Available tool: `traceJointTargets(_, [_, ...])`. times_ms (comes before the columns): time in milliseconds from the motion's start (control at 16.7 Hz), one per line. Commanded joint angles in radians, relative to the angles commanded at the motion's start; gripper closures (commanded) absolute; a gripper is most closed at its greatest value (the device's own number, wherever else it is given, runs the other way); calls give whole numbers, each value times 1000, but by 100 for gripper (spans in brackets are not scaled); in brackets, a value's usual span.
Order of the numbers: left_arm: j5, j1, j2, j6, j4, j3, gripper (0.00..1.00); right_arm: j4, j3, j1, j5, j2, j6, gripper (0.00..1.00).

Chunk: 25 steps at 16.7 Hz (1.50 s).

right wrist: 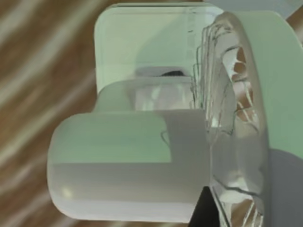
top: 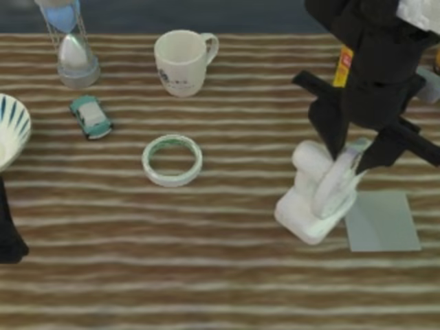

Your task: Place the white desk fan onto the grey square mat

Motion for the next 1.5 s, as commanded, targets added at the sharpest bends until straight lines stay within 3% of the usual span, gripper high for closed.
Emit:
traceJointTargets(360, [0, 0, 0, 0, 0, 0, 0, -8, -87, -132, 2, -84, 420, 100])
traceJointTargets(600, [0, 0, 0, 0, 0, 0, 0, -2, -140, -201, 2, -139, 584, 100])
traceJointTargets(1500, [0, 0, 0, 0, 0, 0, 0, 135, -270, -211, 2, -134, 601, 100])
